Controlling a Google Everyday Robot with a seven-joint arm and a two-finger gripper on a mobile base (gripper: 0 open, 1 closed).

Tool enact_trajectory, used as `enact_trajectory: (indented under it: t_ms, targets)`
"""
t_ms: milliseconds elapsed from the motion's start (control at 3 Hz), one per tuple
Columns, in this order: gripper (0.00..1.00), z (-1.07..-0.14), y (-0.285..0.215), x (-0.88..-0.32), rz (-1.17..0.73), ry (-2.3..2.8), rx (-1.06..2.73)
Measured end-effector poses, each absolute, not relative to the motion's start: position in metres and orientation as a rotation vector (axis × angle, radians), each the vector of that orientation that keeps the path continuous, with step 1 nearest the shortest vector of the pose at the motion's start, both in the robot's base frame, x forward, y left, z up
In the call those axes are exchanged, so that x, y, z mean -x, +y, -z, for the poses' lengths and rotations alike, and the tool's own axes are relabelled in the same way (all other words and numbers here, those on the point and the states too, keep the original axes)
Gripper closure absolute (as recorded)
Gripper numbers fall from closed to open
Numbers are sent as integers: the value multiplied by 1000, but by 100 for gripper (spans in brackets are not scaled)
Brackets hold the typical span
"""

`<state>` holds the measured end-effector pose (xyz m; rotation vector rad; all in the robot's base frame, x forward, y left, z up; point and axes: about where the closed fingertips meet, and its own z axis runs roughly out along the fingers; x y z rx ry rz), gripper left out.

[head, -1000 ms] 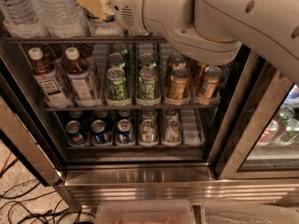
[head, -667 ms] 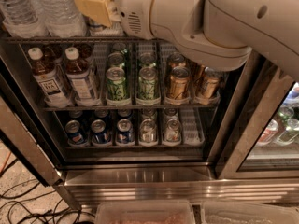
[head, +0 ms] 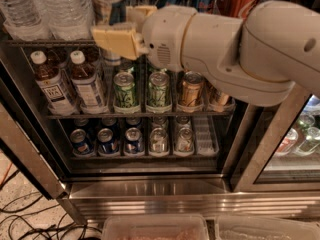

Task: Pick redbull can from top shelf of fridge

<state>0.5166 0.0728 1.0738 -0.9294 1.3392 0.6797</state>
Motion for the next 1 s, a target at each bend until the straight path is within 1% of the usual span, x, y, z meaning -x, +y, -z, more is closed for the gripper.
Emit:
enact_trajectory:
  t_ms: [1000]
  targets:
    - [100,-1007,29,-451,-852,1502,962]
